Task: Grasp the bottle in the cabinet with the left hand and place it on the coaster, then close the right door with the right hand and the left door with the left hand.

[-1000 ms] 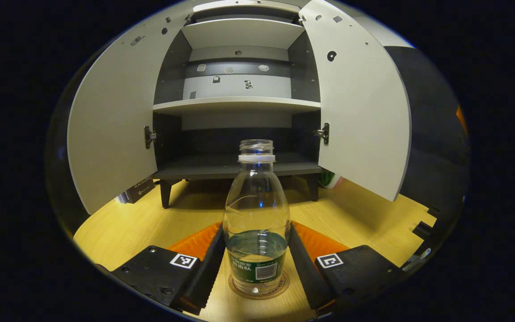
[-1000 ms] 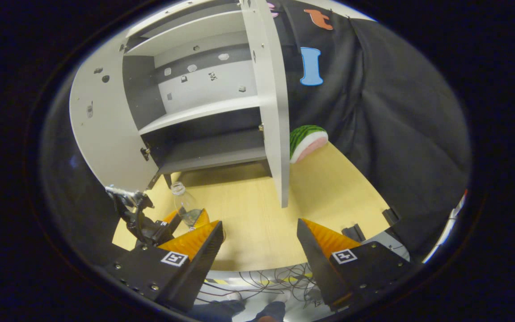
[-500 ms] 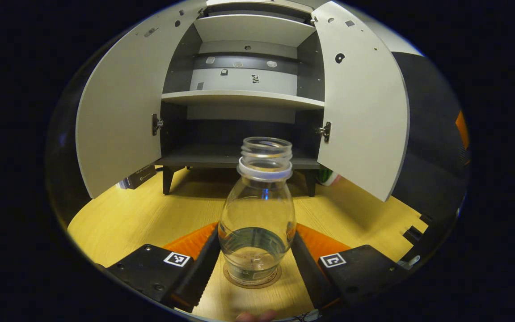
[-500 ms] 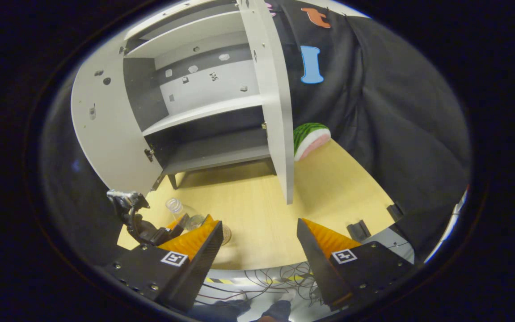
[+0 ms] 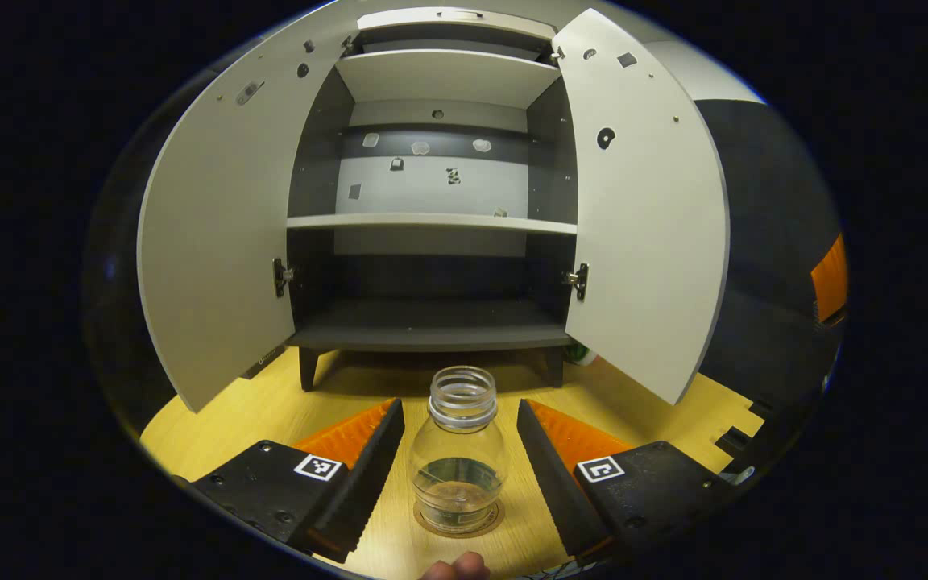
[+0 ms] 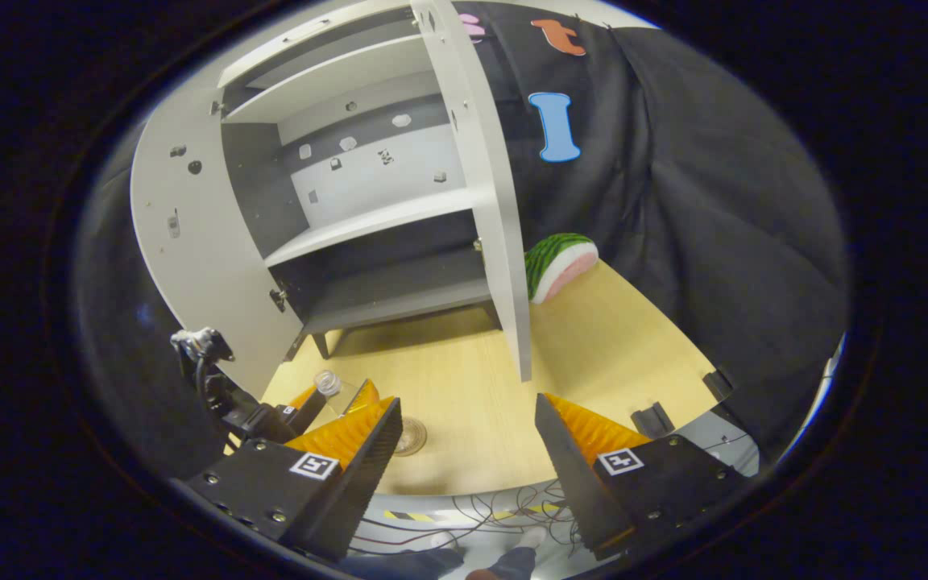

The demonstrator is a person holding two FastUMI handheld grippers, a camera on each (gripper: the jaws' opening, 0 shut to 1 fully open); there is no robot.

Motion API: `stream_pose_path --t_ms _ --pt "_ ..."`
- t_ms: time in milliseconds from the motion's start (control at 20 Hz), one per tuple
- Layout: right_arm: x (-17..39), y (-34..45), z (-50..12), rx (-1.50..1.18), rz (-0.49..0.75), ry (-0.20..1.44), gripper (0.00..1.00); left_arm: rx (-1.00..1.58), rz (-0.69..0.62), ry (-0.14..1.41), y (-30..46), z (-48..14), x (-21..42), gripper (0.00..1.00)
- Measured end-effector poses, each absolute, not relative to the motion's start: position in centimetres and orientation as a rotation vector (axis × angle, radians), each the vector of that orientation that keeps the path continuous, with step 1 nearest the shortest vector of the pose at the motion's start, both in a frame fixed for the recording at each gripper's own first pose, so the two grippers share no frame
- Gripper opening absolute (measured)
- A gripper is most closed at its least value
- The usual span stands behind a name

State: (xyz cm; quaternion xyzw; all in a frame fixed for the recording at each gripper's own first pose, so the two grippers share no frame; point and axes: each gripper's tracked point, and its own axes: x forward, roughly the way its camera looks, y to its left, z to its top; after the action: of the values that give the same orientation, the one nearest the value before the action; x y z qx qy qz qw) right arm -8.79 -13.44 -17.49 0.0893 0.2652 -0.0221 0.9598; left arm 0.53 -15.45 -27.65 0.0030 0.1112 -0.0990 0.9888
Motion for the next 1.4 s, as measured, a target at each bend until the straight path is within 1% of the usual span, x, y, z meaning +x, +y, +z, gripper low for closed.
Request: stream_pose_path --t_ms 200,350,400,450,700,750,800,1000,1050,1150,1250,1400 --pt "-7.6 -14.9 -14.1 0.183 -0.039 0.453 1.0 -0.008 -0.199 0.164 -15.6 -22.8 0.6 0.91" --pt "-6.3 -16.9 -10.8 0.165 -0.047 0.367 1.0 -0.011 -0.201 0.129 -15.8 -19.0 0.6 0.93" --pt "-5.9 -17.6 -9.5 0.154 -0.048 0.338 0.97 -0.012 -0.205 0.105 -15.8 -17.5 0.7 0.93" --pt "-5.4 -18.4 -8.1 0.146 -0.05 0.306 1.0 -0.011 -0.205 0.095 -15.8 -16.3 0.7 0.93" --pt "-2.3 -22.2 -2.0 0.119 -0.049 0.165 1.0 -0.009 -0.158 0.033 -14.3 -11.5 0.4 0.96" --pt "-1.5 -22.8 -1.1 0.111 -0.044 0.145 0.97 -0.005 -0.15 0.031 -14.0 -11.1 0.3 0.96" --pt "-0.7 -23.1 -0.5 0.099 -0.036 0.133 1.0 -0.001 -0.146 0.035 -13.7 -10.9 0.1 0.96" --pt "2.4 -24.4 0.3 0.06 -0.02 0.116 1.0 0.008 -0.107 0.089 -12.0 -11.9 -0.5 0.96" --pt "3.2 -24.3 0.7 0.059 -0.007 0.106 0.97 -0.003 -0.095 0.105 -11.6 -12.4 -0.6 0.96" --pt "4.2 -24.4 0.4 0.049 -0.002 0.111 1.0 -0.021 -0.068 0.129 -10.7 -12.8 -0.7 0.96" --pt "4.5 -24.2 0.5 0.046 0.013 0.108 1.0 -0.021 -0.034 0.152 -9.7 -13.4 -0.8 0.96" --pt "4.9 -23.8 0.6 0.042 0.034 0.099 1.0 -0.026 0.004 0.148 -8.3 -13.0 -1.1 0.96"
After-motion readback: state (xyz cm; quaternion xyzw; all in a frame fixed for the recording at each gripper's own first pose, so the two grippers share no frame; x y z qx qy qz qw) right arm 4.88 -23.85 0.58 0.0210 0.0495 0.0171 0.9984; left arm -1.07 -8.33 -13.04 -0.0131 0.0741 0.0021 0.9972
